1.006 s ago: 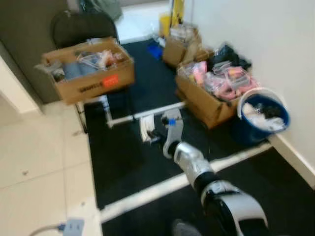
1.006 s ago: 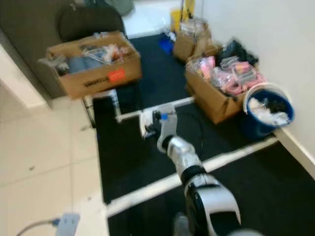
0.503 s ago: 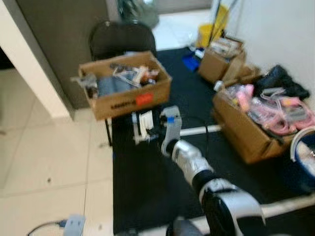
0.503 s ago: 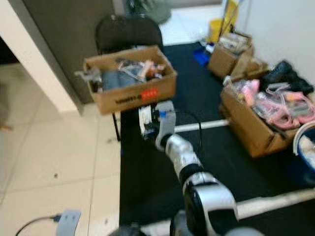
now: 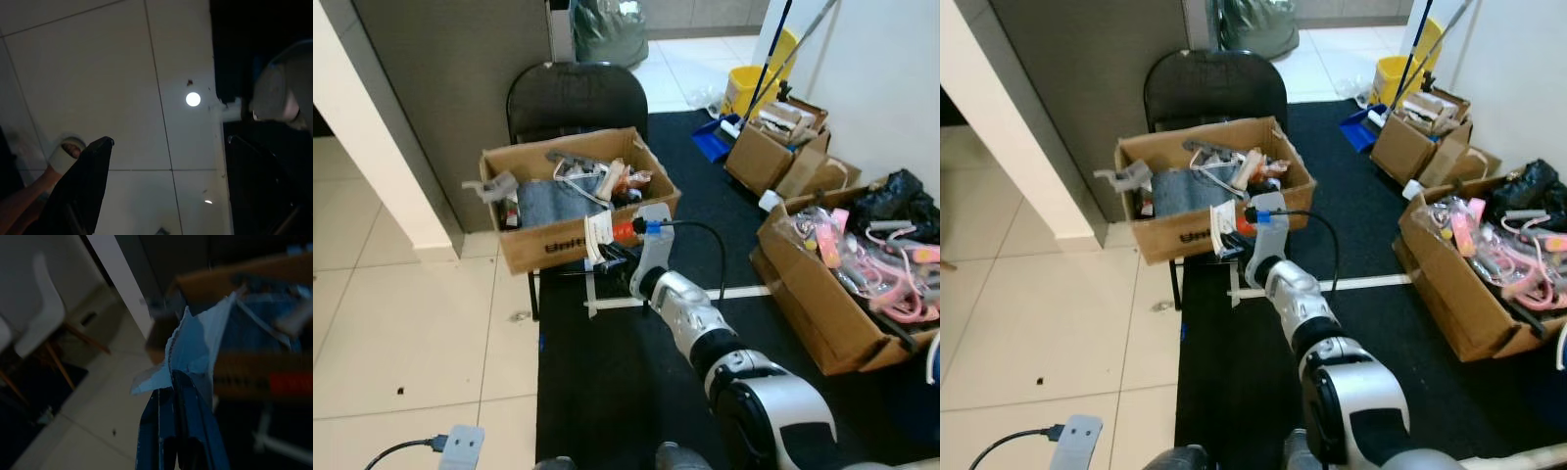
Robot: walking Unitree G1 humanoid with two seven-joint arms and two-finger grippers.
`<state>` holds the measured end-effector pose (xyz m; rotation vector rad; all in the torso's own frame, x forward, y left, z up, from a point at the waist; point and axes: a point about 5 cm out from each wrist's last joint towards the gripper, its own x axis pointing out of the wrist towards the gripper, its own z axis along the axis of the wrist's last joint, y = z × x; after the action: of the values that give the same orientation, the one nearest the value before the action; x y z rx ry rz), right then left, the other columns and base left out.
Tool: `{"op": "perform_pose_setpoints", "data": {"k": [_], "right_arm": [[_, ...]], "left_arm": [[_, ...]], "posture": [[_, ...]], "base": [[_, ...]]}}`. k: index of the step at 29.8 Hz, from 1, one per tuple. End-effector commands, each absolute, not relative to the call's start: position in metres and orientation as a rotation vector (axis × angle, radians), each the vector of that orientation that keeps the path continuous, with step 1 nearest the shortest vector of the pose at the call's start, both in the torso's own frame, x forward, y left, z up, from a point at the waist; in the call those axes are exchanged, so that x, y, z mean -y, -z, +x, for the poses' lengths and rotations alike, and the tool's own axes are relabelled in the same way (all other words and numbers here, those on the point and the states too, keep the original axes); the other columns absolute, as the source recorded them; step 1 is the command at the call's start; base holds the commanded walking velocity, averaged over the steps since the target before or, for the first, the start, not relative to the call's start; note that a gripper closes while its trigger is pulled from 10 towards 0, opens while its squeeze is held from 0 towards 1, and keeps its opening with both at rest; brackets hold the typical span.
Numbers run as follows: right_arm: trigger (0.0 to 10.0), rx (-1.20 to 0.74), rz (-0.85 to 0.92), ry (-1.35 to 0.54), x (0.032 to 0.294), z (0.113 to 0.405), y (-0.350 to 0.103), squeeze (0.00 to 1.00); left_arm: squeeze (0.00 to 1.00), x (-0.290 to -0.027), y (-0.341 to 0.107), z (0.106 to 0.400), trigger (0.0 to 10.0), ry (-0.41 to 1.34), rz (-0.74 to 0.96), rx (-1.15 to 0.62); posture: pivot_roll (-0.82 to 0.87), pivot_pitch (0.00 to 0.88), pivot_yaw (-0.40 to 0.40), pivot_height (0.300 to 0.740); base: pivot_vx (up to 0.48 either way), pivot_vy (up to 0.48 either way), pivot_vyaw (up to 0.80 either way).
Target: Picking trash to rubbish bin
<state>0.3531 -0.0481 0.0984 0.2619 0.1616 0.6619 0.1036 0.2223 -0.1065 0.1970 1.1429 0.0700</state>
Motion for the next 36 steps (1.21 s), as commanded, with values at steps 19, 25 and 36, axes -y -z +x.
{"op": "perform_pose_setpoints", "data": {"k": [19, 25, 36], "right_arm": [[10.0, -0.164, 0.090, -0.677, 0.031, 0.349, -0.098, 0.00], [10.0, -0.169, 0.018, -0.667, 0.035, 0.349, -0.094, 1.00], [10.0, -0.138, 0.168, -0.679, 0.036, 0.350, -0.100, 1.00]], "left_arm": [[0.00, -0.218, 0.109, 0.099, 10.0, -0.058, 0.196, -1.160], [0.00, -0.217, 0.110, 0.095, 10.0, -0.066, 0.206, -1.185], [0.00, -0.217, 0.110, 0.095, 10.0, -0.060, 0.217, -1.194]], "posture": [[0.07, 0.050, 0.038, 0.740], [0.07, 0.051, 0.042, 0.740], [0.07, 0.050, 0.046, 0.740]], "base": [[0.480, 0.000, 0.00], [0.136, 0.000, 0.00], [0.000, 0.000, 0.00]]}}
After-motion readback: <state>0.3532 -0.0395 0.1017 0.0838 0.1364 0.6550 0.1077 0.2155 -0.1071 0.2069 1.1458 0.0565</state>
